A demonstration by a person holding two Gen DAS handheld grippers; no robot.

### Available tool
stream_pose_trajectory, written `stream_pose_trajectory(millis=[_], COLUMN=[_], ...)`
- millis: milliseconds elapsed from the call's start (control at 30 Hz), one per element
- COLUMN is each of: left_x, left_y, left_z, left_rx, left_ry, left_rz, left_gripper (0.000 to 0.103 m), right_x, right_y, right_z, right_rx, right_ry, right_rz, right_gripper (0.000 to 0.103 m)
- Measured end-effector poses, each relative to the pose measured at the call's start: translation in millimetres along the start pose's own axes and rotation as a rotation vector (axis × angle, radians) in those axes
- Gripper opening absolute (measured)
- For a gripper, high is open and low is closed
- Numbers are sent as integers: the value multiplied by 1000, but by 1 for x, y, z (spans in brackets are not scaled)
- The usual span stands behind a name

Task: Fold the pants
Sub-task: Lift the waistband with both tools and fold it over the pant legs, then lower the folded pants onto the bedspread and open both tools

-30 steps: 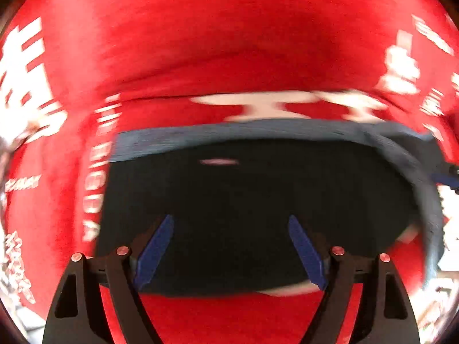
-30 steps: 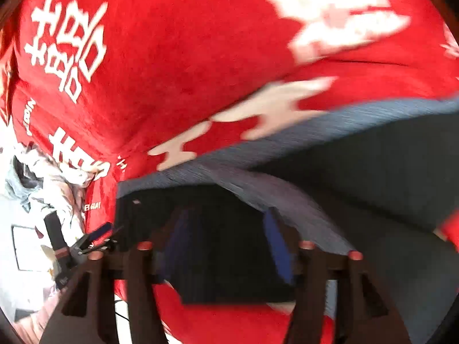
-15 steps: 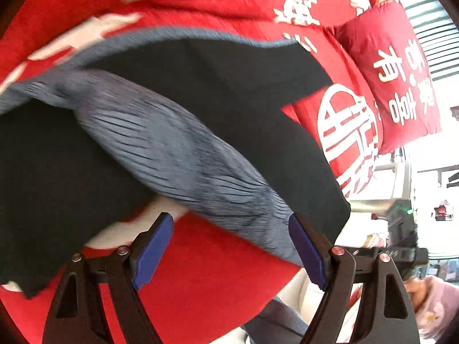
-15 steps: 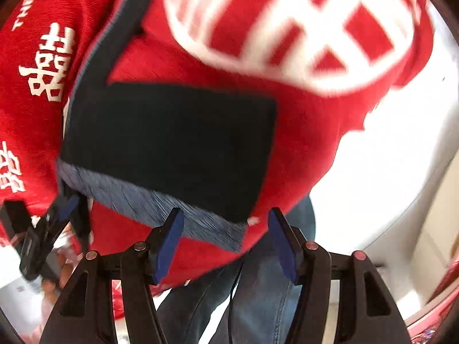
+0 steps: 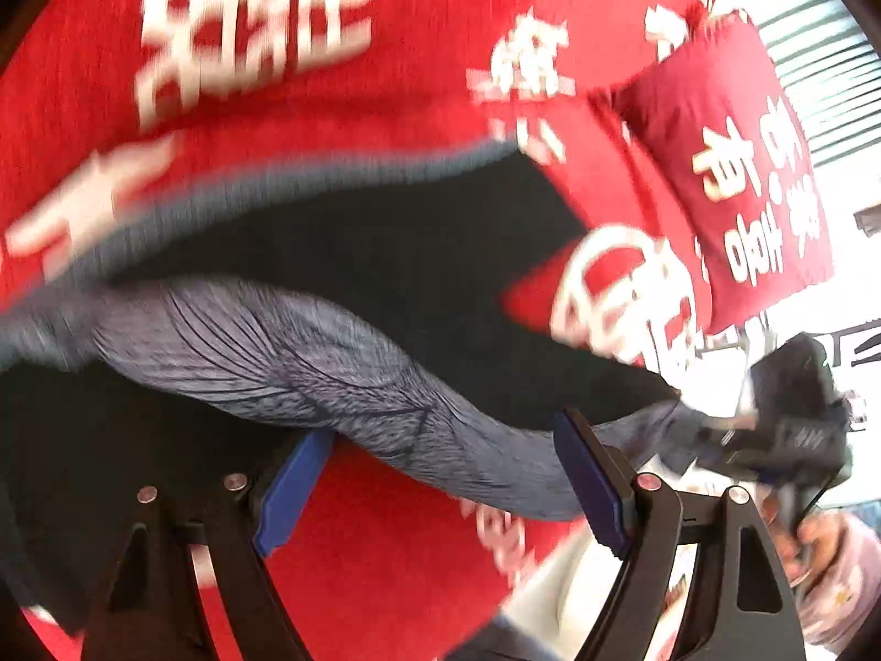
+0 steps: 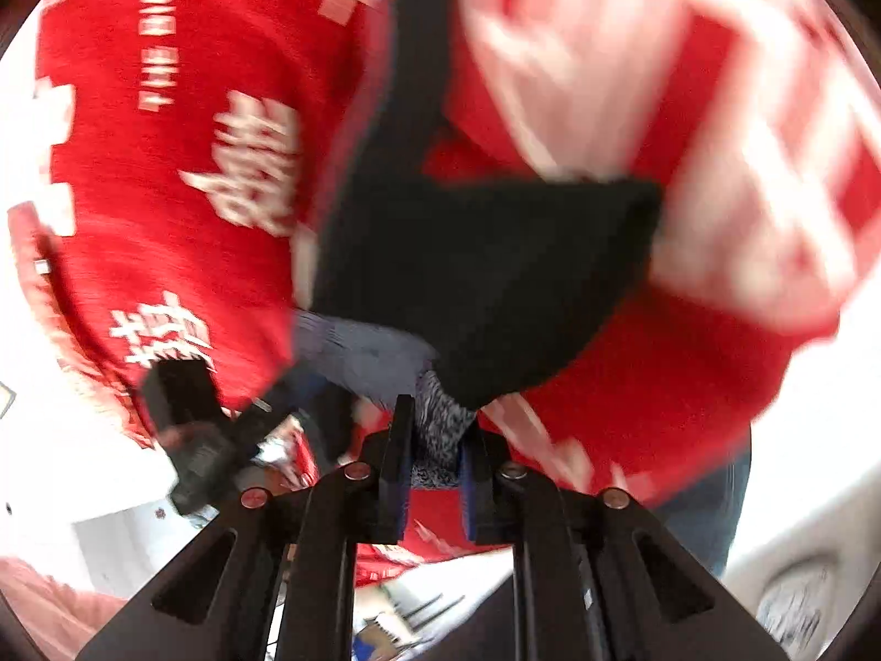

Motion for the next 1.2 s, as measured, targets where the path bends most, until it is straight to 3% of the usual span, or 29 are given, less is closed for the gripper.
stream_pose_trajectory(millis=[133,200,233,267,367,467,567,700,733,767,833,933,1000,1100,1167,1200], left_x=[18,28,33,37,65,94,117,128,130,131,127,111,111,121,122,121], left_y=[20,36,45,50,59,47,39,26,22,19,19,31,24,6,14,20], left_z=[52,63,65,65,50,23,0,-16,-18,-19,-19,-11,-5,2,7,9], left_rx=[-152,-212,-239,-255,-229,-146,-107,-97,-90,-76,-78,-144,-122,-48,-71,-93], left_ry=[32,70,88,108,150,207,279,334,341,350,359,322,310,316,321,322], left_rz=[107,154,184,215,310,417,458,475,473,476,476,477,475,535,543,535], left_gripper=[83,83,83,83,83,83,83,83,83,83,83,83,83,83,83,83], right_x=[56,72,88,91,106,74,27,-17,-20,-19,-1,45,44,2,-18,-17], right_y=[7,5,5,9,20,-4,-34,-45,-43,-43,-38,-26,-38,-58,-48,-41], right_z=[100,134,151,156,158,155,147,148,150,152,156,158,167,180,178,176], right_rx=[-101,-135,-167,-189,-279,-208,-136,-161,-192,-194,-203,-237,-213,-109,-119,-126], right_ry=[119,151,194,228,327,252,151,28,8,11,61,257,309,180,75,68], right_rz=[-106,-176,-218,-230,-309,-355,-438,-483,-456,-443,-422,-373,-456,-518,-420,-433], right_gripper=[20,33,52,66,67,67,60,48,37,8,8,8,8,10,9,9])
Point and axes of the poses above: each gripper's, at about its wrist camera, not at the fingertips, and y roughly against the way its jaws point, x to its left, z to its top, the point moved 2 cm from there along -y, roughly the way its jaws point, and after that the axes turned 4 degrees about -z, right-handed, at the moved point
